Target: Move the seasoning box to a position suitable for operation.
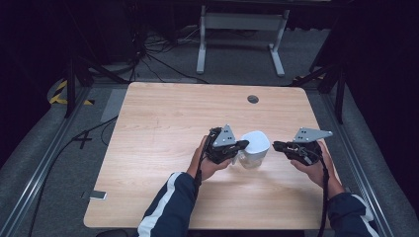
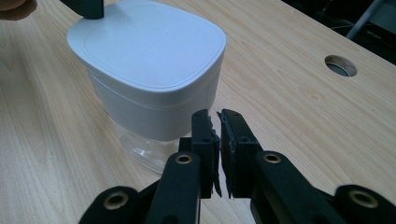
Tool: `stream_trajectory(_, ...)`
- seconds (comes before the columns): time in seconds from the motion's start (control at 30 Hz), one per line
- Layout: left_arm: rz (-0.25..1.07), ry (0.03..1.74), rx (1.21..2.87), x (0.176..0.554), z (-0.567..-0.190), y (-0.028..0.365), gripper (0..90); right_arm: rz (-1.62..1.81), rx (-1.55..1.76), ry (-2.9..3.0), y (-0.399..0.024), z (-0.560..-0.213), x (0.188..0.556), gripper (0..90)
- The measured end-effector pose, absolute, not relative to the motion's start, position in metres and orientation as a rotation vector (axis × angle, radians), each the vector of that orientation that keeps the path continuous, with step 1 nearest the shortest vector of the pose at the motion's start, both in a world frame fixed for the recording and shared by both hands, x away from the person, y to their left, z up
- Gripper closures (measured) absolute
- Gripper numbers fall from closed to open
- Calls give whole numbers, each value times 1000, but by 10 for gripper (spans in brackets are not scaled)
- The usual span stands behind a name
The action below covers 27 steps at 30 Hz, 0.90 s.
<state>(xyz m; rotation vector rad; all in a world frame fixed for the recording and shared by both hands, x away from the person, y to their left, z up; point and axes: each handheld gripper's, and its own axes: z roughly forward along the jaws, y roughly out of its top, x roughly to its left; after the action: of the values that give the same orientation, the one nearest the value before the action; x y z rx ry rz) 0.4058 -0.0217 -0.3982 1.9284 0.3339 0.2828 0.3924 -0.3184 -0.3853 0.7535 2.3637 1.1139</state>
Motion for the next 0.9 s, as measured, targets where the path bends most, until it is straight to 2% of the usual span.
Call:
stream_trajectory(0.27,317,321,1937,404,-398,-22,900,1102,725,2366,-314,-384,391,850)
stream_trajectory(0.9,300,338,1904,400,-401,-22,900,1112,731,2369,-313,-384,391,849)
